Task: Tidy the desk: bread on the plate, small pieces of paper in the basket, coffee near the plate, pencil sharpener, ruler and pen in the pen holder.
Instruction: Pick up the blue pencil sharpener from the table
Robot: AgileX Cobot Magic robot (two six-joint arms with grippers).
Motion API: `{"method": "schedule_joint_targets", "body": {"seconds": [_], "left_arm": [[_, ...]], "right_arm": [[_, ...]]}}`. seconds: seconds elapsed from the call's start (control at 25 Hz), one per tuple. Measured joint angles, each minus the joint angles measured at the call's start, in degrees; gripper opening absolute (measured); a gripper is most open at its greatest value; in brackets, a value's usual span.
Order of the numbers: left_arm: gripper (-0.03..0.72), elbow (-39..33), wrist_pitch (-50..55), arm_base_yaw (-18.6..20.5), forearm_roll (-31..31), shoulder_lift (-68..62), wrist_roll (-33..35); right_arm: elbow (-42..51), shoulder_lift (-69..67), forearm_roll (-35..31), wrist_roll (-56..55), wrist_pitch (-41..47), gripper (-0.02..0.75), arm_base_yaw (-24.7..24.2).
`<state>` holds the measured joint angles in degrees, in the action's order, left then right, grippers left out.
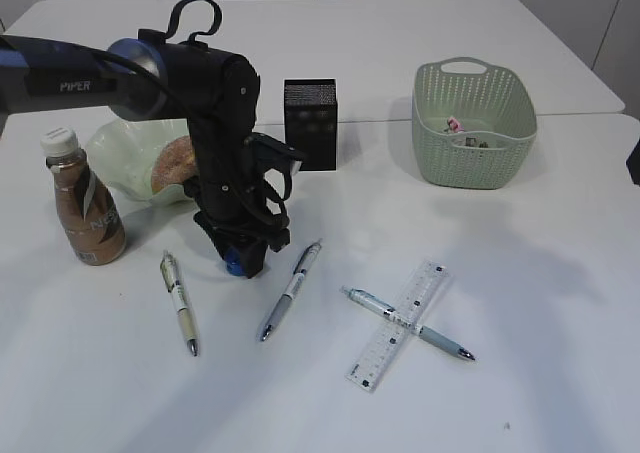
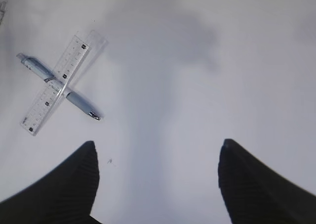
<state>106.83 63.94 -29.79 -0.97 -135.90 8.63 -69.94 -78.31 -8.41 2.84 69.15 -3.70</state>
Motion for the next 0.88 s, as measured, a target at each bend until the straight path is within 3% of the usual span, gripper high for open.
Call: {"method": "schedule_joint_targets", "body": {"seconds": [0.36,0.88], "left_arm": [[0.292,2.7,4.7,0.0,0.0,-1.0,0.0],[0.292,24.1,6.0,0.0,-0.5,-1.2,0.0]], "right_arm": [[0.0,0.0,0.0,0.0,0.0,0.585,0.0],[0.0,0.0,0.1,0.0,0.0,0.585,0.0]]}}
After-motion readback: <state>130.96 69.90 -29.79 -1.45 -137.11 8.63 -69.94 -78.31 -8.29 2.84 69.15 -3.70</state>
